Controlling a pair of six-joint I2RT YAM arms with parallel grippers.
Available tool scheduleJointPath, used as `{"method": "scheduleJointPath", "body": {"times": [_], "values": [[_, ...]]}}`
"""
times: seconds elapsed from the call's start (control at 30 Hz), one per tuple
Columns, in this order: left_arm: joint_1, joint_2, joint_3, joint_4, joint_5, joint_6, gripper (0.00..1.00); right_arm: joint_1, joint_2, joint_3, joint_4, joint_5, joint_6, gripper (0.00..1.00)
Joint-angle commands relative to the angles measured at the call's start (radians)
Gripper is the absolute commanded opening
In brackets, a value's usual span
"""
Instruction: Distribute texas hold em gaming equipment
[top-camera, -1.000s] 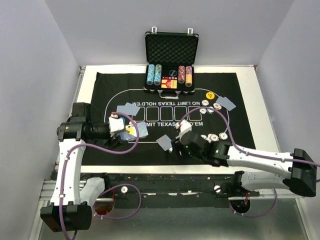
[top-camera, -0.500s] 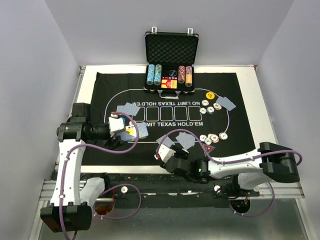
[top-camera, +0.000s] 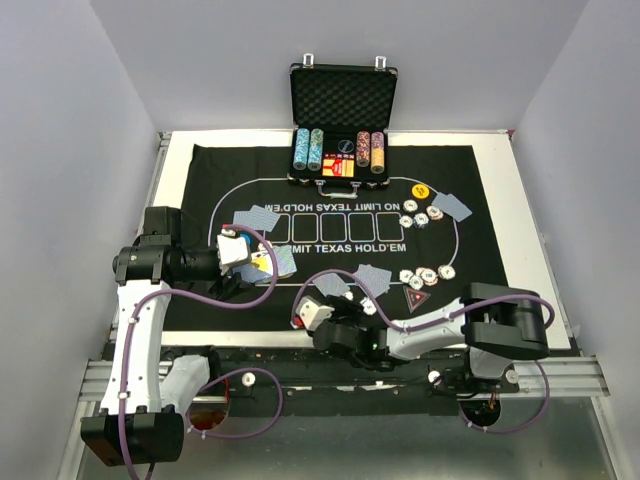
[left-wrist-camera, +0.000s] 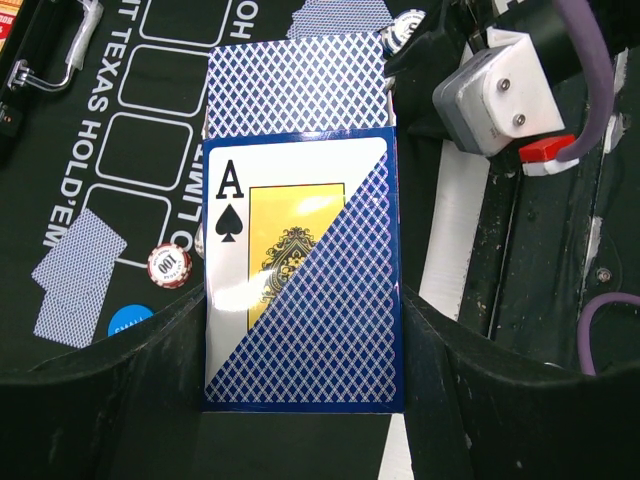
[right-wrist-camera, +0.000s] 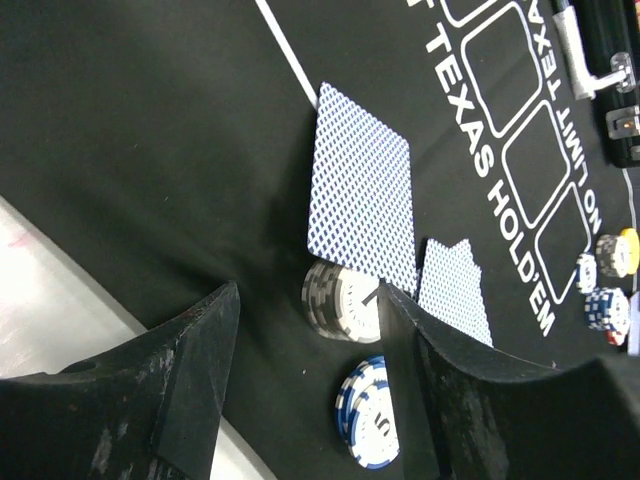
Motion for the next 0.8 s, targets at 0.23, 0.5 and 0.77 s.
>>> {"method": "scheduleJointPath", "body": {"times": [0.23, 0.5, 0.77], "values": [[-0.004, -0.008, 0.004, -0.004, 0.039, 0.001, 0.45, 0.0, 0.104, 0.034, 0.047, 0.083, -0.021, 0.63], [-0.004, -0.014, 0.002, -0.009, 0.033, 0.003, 0.45, 0.003, 0.079, 0.077, -0.034, 0.048, 0.063, 0.56], [-0.003, -0.025, -0.005, -0.012, 0.036, 0.009, 0.45, 0.003, -0.088, 0.059, -0.154, -0.044, 0.14, 0.63]]}}
